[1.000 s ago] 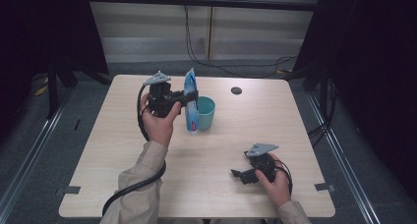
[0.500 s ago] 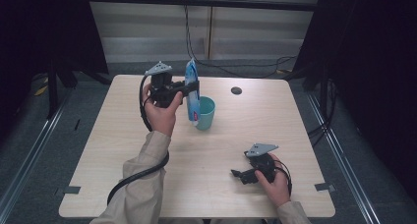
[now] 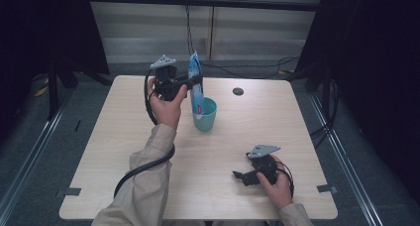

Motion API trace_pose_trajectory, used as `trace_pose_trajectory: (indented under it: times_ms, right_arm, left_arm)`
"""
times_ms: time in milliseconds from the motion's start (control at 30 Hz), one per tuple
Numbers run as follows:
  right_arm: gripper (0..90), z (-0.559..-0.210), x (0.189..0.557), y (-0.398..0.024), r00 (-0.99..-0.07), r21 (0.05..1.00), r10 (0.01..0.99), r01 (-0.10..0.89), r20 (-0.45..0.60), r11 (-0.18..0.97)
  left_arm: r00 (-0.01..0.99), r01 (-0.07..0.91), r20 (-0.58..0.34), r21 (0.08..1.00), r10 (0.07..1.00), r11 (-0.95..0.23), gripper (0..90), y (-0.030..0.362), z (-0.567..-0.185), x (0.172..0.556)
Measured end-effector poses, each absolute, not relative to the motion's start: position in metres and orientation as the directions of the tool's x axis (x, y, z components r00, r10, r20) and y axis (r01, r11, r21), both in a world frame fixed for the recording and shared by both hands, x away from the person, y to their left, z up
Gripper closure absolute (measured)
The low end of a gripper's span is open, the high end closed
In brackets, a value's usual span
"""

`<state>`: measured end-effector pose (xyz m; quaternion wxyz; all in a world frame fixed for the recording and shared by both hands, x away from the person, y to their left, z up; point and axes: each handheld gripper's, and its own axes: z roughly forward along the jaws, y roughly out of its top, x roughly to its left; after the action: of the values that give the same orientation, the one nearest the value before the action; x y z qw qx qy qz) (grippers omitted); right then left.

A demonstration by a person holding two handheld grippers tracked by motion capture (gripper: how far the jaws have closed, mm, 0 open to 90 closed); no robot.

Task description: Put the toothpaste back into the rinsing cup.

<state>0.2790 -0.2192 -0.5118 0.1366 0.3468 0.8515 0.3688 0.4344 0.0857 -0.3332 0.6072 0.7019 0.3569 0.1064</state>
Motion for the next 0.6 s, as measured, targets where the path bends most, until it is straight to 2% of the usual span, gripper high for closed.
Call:
trace_pose_trajectory:
  times_ms: [600]
  right_arm:
    - [11.8,-0.512,0.279,-0.219,-0.723,0.723,0.691,0.491,0.025,0.487]
  left_arm:
    - [0.706,0.364,-0.272,0.931,0.653,-0.006,72.7,0.082,-0.335,0.456]
